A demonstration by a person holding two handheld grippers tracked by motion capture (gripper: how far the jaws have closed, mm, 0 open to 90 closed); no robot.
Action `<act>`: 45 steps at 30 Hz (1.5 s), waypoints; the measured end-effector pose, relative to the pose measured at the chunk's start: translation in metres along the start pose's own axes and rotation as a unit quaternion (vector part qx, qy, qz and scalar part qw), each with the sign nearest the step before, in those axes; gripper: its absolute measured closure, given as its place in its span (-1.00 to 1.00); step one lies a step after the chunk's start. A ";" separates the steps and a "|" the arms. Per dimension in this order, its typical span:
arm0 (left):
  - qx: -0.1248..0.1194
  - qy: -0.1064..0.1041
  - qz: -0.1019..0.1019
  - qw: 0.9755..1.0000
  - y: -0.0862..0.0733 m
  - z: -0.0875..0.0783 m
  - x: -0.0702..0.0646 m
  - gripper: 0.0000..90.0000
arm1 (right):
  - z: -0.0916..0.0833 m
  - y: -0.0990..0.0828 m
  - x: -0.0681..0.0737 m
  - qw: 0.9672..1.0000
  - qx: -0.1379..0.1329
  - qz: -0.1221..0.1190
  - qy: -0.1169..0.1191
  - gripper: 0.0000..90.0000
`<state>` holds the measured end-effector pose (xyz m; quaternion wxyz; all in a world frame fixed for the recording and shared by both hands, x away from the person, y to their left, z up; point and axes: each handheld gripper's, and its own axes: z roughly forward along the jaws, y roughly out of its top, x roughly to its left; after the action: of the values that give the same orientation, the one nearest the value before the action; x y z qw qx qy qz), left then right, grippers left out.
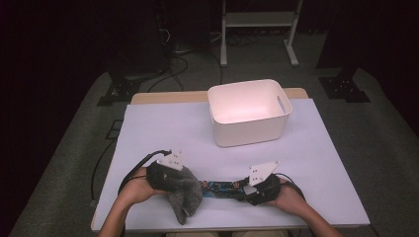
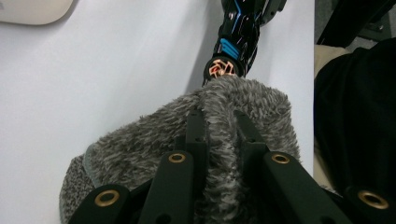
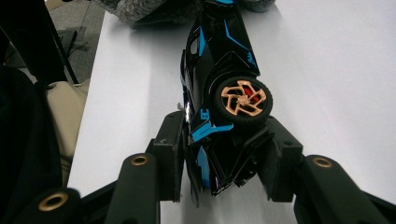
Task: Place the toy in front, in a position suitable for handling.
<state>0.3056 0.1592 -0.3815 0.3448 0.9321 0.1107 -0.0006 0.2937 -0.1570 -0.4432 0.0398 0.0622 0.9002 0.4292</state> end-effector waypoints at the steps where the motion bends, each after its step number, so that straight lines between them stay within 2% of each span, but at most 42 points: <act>1: -0.001 -0.004 0.005 1.000 0.003 0.002 -0.001 0.77 | 0.000 0.000 0.000 1.000 -0.001 0.000 0.000 0.24; 8: 0.003 -0.011 0.029 1.000 0.027 0.014 -0.003 0.77 | 0.001 -0.001 0.000 1.000 -0.003 0.004 -0.001 0.23; 11: -0.003 -0.019 0.042 0.999 0.037 0.020 -0.004 0.77 | 0.001 -0.001 0.000 1.000 -0.002 0.002 -0.001 0.23; 13: 0.006 -0.021 0.052 0.998 0.043 0.026 -0.007 0.77 | 0.001 0.000 0.000 1.000 -0.002 0.002 -0.001 0.23; 15: 0.011 -0.021 0.052 0.998 0.044 0.028 -0.007 0.77 | 0.001 0.000 0.001 1.000 -0.001 0.000 -0.001 0.24; 22: 0.003 -0.021 0.035 0.999 0.027 0.016 -0.003 0.77 | 0.001 -0.001 0.000 1.000 -0.003 0.000 0.001 0.24; 26: 0.012 -0.001 0.018 1.000 0.015 0.005 0.000 0.77 | 0.001 -0.001 0.000 1.000 -0.003 0.002 0.000 0.24; 29: 0.010 0.008 0.002 1.000 0.006 0.002 0.004 0.77 | 0.001 -0.001 -0.001 1.000 -0.003 0.001 0.000 0.23; 32: -0.007 -0.002 -0.012 1.000 0.001 0.005 0.007 0.77 | 0.001 -0.001 -0.001 1.000 -0.003 0.003 -0.001 0.23; 34: -0.012 -0.008 -0.012 1.000 0.002 0.006 0.008 0.77 | 0.001 -0.001 -0.001 1.000 -0.002 0.002 -0.001 0.23; 37: -0.014 -0.011 -0.007 1.000 0.010 0.008 0.006 0.77 | 0.001 -0.001 -0.001 1.000 -0.001 0.002 -0.001 0.22; 40: -0.017 -0.021 0.011 1.000 0.029 0.015 0.001 0.77 | 0.002 -0.001 -0.001 1.000 0.000 0.002 0.000 0.23; 43: -0.009 -0.040 0.042 0.998 0.053 0.033 -0.005 0.77 | 0.002 0.000 0.000 1.000 0.001 0.001 -0.002 0.23; 44: 0.002 -0.046 0.055 0.997 0.063 0.043 -0.008 0.77 | 0.002 0.000 0.000 1.000 0.000 0.000 -0.003 0.23; 45: 0.007 -0.049 0.059 0.997 0.068 0.050 -0.009 0.77 | 0.002 0.000 0.001 1.000 0.000 0.000 -0.003 0.23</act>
<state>0.3142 0.0750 -0.3748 0.3429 0.9382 0.0389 -0.0267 0.2931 -0.1556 -0.4444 0.0424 0.0631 0.8999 0.4294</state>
